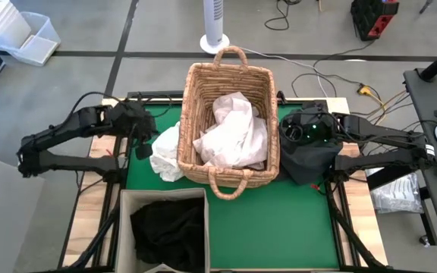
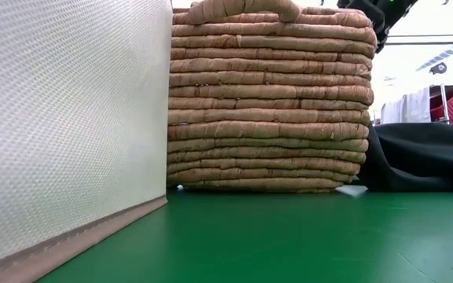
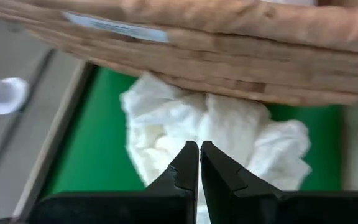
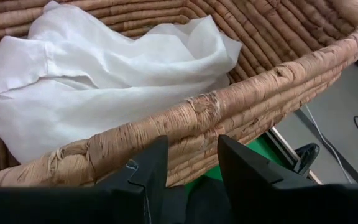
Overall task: Sort clothes
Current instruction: Put the white shirt into the brown laundry bin
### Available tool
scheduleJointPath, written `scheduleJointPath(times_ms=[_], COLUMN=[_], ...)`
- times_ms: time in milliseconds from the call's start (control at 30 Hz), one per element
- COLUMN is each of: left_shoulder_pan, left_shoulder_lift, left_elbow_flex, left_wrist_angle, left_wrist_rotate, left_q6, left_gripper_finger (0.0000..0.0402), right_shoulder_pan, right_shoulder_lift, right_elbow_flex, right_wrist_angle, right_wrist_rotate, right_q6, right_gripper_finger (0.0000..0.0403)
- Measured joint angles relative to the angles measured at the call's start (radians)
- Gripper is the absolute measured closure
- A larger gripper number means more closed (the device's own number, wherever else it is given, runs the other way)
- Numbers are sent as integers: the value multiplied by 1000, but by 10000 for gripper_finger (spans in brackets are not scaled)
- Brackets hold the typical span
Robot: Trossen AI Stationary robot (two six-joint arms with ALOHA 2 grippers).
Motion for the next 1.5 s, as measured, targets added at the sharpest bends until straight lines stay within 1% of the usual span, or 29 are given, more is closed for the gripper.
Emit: scheduleJointPath(times_ms=[67, 133, 300, 567, 700, 967, 1333, 1500], left_shoulder_pan=[31, 54, 71, 71, 70, 70, 70, 70], left_shoulder_lift=[16, 35, 71, 70, 72, 91, 136, 129], left_elbow_flex=[-6, -13, -47, -128, -151, -153, -158, -158], left_wrist_angle=[0, -2, -38, -23, -3, 46, 52, 53], left_wrist_rotate=[54, 71, 76, 82, 83, 78, 75, 75], left_q6=[30, 53, 113, 128, 125, 88, 57, 53], left_gripper_finger=[402, 401, 402, 402, 402, 401, 401, 402], right_shoulder_pan=[0, 0, 0, 0, 0, 0, 0, 0], right_shoulder_lift=[0, 0, 0, 0, 0, 0, 0, 0], right_elbow_flex=[0, 0, -3, -7, -8, -8, -9, -10], right_wrist_angle=[0, 0, 1, 3, 3, 2, 8, 12], right_wrist_rotate=[0, 0, 1, 2, 2, 1, 1, 1], right_q6=[0, 2, 4, 5, 6, 14, 14, 13], right_gripper_finger=[270, 267, 257, 245, 249, 259, 239, 241])
